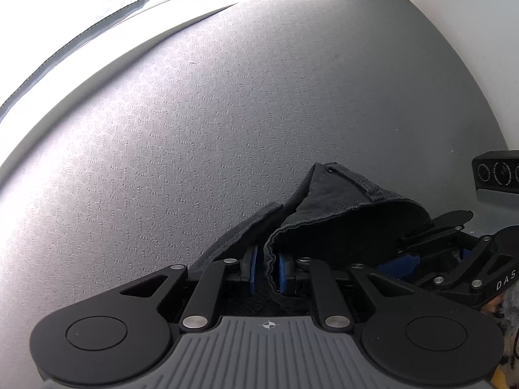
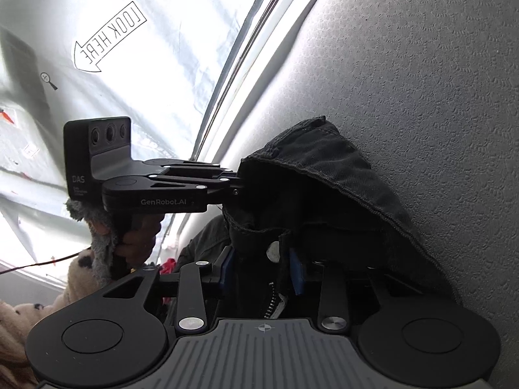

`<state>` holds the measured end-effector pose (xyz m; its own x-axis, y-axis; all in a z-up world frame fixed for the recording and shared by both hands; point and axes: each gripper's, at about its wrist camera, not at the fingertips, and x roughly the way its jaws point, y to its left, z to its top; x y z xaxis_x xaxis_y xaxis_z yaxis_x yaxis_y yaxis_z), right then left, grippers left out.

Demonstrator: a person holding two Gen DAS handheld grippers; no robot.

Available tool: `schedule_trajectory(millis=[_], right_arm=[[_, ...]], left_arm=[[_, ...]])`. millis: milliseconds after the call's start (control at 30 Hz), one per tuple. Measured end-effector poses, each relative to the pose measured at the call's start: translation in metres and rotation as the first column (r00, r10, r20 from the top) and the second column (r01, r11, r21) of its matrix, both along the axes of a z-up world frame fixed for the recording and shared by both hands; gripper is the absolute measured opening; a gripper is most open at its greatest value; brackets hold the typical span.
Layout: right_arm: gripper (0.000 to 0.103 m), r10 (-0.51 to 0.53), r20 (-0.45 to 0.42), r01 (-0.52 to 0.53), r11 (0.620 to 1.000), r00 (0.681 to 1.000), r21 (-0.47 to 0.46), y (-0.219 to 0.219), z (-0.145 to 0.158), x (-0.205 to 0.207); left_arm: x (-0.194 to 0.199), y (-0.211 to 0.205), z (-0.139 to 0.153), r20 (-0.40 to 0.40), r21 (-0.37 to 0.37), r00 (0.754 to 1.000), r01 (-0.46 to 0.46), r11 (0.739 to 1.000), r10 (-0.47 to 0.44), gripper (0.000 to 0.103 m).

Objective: Fold clothes

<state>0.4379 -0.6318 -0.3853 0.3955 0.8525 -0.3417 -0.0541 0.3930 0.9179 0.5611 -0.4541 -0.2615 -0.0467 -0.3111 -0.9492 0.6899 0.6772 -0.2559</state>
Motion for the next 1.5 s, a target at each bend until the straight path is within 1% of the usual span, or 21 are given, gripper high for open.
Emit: schedule_trajectory(millis=[67,133,267,467,500,533,600,667,733,833,900,967,1067,1133,1233,1267,1300,1333,1367,1433,1500], right_arm=[[0.035,-0.009,-0.012,0.009,1.000,1.000,-0.007,-0.005,0.000,0.001],[0.024,-0.018,-0.017,0.017,0.998,1.000,-0.057,-0.008,0.002,0.003],[0.023,-0.001,-0.010,-0.001,0.987,1.000,-0.159,-0.003,0.011,0.003],[0.022,0.019,0.031,-0.012,0.975,0.999,-0.224,0.014,0.021,-0.001],[0.017,0.007,0.048,0.005,0.969,0.999,-0.249,0.017,0.025,-0.004],[0.008,-0.011,0.070,0.031,0.959,0.997,-0.281,0.019,0.029,-0.008],[0.008,-0.075,0.110,0.114,0.908,0.991,-0.403,0.027,0.044,-0.026],[0.007,-0.146,0.161,0.207,0.855,0.976,-0.476,0.034,0.062,-0.051],[0.007,-0.234,0.219,0.316,0.798,0.947,-0.513,0.039,0.082,-0.080],[0.006,-0.412,0.232,0.470,0.709,0.881,-0.526,0.046,0.104,-0.130],[0.006,-0.492,0.229,0.523,0.620,0.840,-0.585,0.058,0.111,-0.151],[0.006,-0.542,0.222,0.546,0.559,0.810,-0.624,0.067,0.114,-0.162],[0.006,-0.598,0.222,0.566,0.480,0.770,-0.671,0.077,0.110,-0.174],[0.010,-0.589,0.244,0.547,0.414,0.771,-0.728,0.085,0.099,-0.172],[0.018,-0.576,0.269,0.536,0.361,0.772,-0.763,0.093,0.094,-0.167],[0.023,-0.559,0.283,0.517,0.319,0.779,-0.794,0.098,0.094,-0.164],[0.035,-0.526,0.298,0.481,0.252,0.797,-0.840,0.106,0.092,-0.161],[0.042,-0.498,0.311,0.461,0.209,0.809,-0.863,0.111,0.089,-0.160],[0.043,-0.464,0.332,0.446,0.158,0.821,-0.881,0.118,0.089,-0.162],[0.042,-0.463,0.347,0.460,0.156,0.816,-0.874,0.121,0.094,-0.167],[0.042,-0.485,0.351,0.502,0.226,0.801,-0.835,0.110,0.102,-0.182]], left_arm=[[0.003,0.003,-0.001,-0.013,-0.009,1.000,-0.010,1.000,0.010,0.016],[0.003,0.003,-0.001,-0.013,-0.010,1.000,-0.009,1.000,0.009,0.016],[0.002,0.003,-0.001,-0.006,-0.005,1.000,-0.002,1.000,0.002,0.016],[0.005,0.004,-0.002,-0.016,-0.005,1.000,-0.011,1.000,0.011,0.017],[0.005,0.005,-0.002,-0.016,-0.005,1.000,-0.014,1.000,0.014,0.017],[0.005,0.005,-0.002,-0.015,-0.004,1.000,-0.017,1.000,0.017,0.017],[0.003,0.005,-0.002,-0.010,-0.002,1.000,-0.029,1.000,0.029,0.017],[0.002,0.006,-0.001,-0.003,-0.001,0.999,-0.050,0.999,0.050,0.017],[-0.002,0.005,0.001,0.001,0.000,0.997,-0.074,0.997,0.074,0.017],[-0.010,-0.002,0.005,0.007,-0.017,0.996,-0.088,0.996,0.088,0.018],[-0.020,-0.010,0.010,0.002,-0.043,0.997,-0.074,0.996,0.074,0.021],[-0.034,-0.025,0.013,0.018,-0.057,0.999,-0.046,0.997,0.047,0.023],[-0.051,-0.046,0.007,0.100,-0.042,0.995,-0.009,0.999,0.013,0.024],[-0.058,-0.053,0.005,0.152,-0.062,0.988,-0.016,0.998,0.025,0.024],[-0.065,-0.061,0.002,0.242,-0.084,0.968,-0.040,0.996,0.059,0.026],[-0.070,-0.065,-0.001,0.294,-0.076,0.955,-0.018,0.997,0.040,0.026],[-0.075,-0.069,-0.003,0.334,-0.068,0.942,0.000,0.998,0.023,0.028],[-0.079,-0.070,-0.003,0.348,-0.061,0.937,0.008,0.998,0.013,0.030],[-0.082,-0.069,-0.002,0.354,-0.064,0.935,0.009,0.998,0.014,0.030],[-0.077,-0.056,0.004,0.295,-0.126,0.953,-0.025,0.992,0.062,0.030],[-0.071,-0.034,0.020,0.236,-0.202,0.964,-0.074,0.977,0.122,0.032]])
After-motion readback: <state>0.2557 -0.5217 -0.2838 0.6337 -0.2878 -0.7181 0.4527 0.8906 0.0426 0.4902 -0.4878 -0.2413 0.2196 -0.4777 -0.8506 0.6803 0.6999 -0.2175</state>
